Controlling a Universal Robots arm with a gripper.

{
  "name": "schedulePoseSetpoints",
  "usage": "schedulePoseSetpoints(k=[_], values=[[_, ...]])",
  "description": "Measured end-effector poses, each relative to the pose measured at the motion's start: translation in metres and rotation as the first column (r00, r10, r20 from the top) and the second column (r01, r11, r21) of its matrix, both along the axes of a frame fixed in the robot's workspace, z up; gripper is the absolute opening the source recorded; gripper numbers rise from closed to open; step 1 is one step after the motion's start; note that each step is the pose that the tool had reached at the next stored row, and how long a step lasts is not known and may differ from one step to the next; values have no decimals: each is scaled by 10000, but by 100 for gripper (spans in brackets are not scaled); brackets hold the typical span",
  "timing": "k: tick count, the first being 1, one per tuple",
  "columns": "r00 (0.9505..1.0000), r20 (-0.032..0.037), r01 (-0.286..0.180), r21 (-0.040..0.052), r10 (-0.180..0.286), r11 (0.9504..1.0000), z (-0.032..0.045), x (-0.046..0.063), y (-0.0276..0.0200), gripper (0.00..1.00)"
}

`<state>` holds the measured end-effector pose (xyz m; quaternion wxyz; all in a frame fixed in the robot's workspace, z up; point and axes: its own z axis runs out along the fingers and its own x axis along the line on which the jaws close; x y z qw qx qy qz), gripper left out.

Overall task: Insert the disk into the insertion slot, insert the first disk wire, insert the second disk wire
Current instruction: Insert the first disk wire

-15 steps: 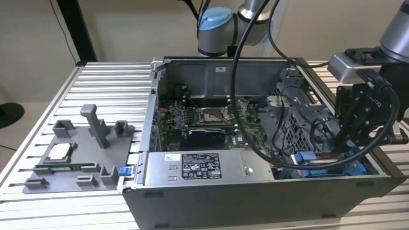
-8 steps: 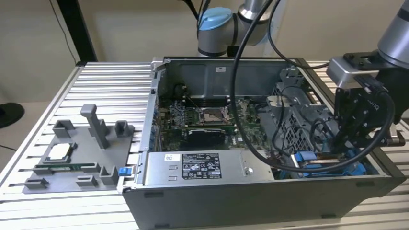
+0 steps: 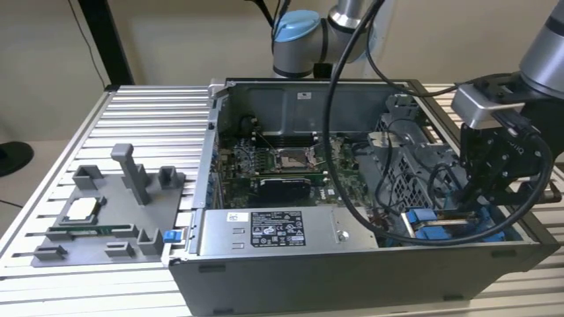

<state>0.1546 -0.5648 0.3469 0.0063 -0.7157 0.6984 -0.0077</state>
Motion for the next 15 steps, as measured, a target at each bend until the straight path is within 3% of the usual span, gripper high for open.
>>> schedulePoseSetpoints(k=[4,15], values=[[10000,93,-32,123,30,9999,-5,1,1,0],[9999,94,131,138,-132,9998,-28,0,6,0]])
